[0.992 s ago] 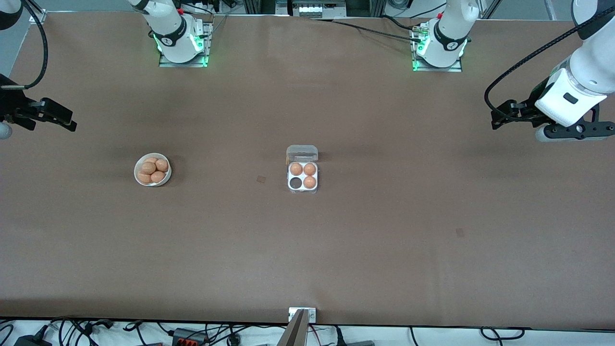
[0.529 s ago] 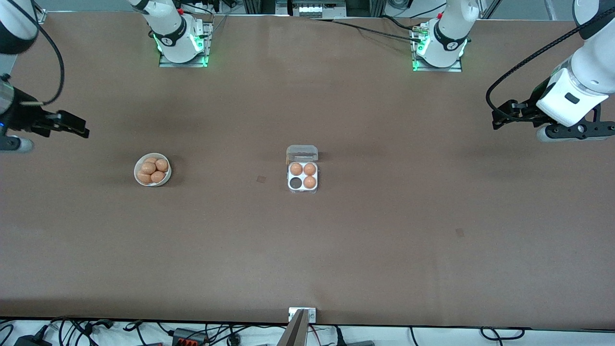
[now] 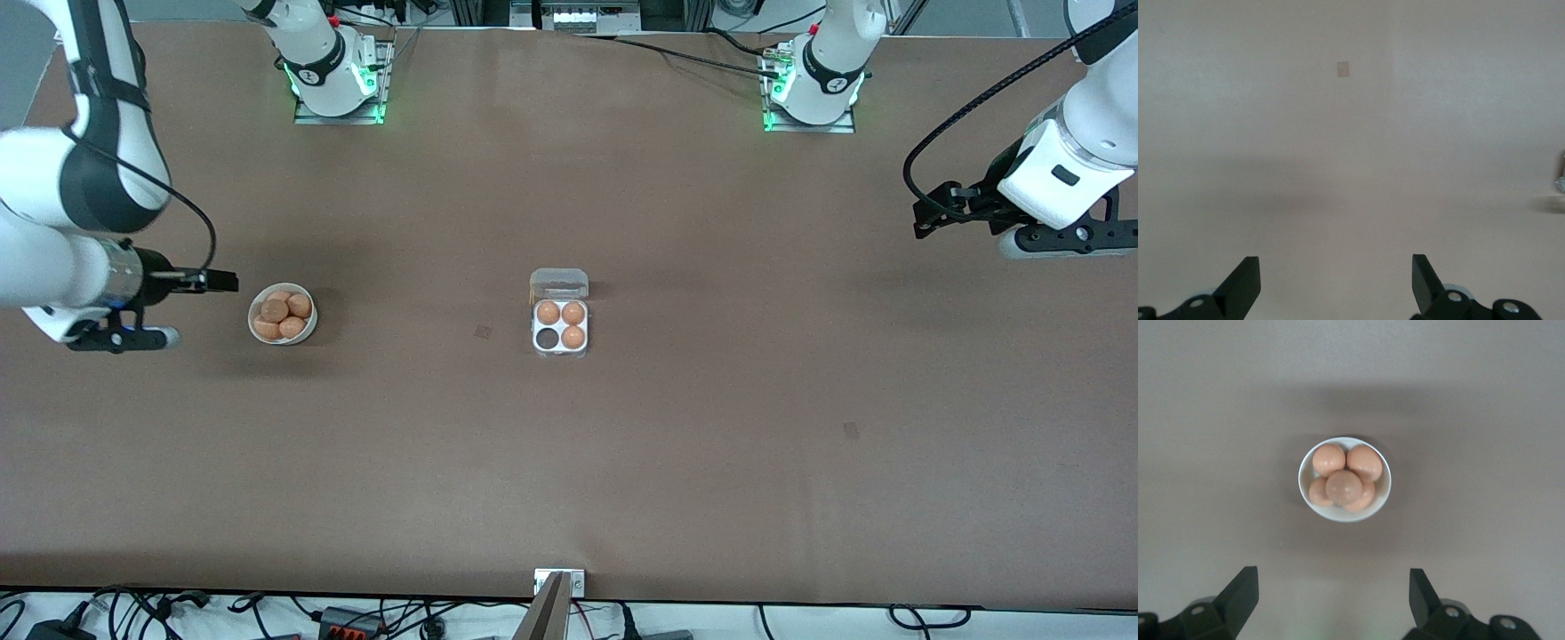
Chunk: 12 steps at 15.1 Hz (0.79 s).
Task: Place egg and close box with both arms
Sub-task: 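Lower the right gripper into the bowl and grasp one brown egg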
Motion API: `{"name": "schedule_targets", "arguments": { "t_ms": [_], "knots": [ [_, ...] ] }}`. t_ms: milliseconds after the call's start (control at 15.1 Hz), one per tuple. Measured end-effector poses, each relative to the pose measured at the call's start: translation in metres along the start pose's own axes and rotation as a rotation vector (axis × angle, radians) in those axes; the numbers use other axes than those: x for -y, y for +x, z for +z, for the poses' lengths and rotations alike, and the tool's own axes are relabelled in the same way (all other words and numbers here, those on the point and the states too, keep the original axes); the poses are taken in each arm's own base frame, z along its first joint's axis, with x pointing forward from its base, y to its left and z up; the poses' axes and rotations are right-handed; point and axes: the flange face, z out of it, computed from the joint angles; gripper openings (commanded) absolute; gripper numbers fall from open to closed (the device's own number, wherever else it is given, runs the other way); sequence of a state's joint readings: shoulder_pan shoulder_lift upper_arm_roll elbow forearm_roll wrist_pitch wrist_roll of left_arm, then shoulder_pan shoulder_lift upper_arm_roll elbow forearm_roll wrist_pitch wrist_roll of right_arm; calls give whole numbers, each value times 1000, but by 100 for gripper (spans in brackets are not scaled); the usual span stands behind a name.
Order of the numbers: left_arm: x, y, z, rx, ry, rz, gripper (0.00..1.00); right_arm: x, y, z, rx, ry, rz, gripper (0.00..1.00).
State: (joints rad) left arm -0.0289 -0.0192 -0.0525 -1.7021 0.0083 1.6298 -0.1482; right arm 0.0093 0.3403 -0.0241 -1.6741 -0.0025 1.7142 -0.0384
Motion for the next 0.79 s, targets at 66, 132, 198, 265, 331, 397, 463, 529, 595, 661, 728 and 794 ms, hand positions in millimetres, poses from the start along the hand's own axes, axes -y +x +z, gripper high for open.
{"name": "schedule_targets", "arguments": {
  "t_ms": [66,132,198,265,331,397,463,529,595,661,728,794],
  "knots": [
    [0,0,-1,-1,0,0,100,7,9,13,2,-4,-11,100],
    [0,0,-1,-2,0,0,100,14,16,24,2,-8,-21,100],
    [0,0,-1,-3,0,0,100,19,22,35,6,-10,-29,100],
    [0,0,-2,-4,-1,0,100,22,27,46,15,-12,-33,100],
    [0,0,-2,-5,-1,1,100,22,31,56,27,-13,-34,100],
    [0,0,-3,-7,-1,1,100,22,34,65,38,-13,-34,100],
    [0,0,-4,-8,-1,1,100,22,37,72,43,-13,-34,100],
    [0,0,-4,-9,-1,1,100,22,40,79,44,-14,-34,100],
    [0,0,-5,-10,-1,1,100,21,43,86,47,-15,-33,100],
    [0,0,-5,-10,-1,0,100,19,46,93,55,-15,-30,100],
    [0,1,-5,-10,-1,-1,100,16,48,100,64,-16,-26,100],
    [1,1,-5,-10,-2,-3,100,13,49,107,74,-17,-21,100]
  ]
}}
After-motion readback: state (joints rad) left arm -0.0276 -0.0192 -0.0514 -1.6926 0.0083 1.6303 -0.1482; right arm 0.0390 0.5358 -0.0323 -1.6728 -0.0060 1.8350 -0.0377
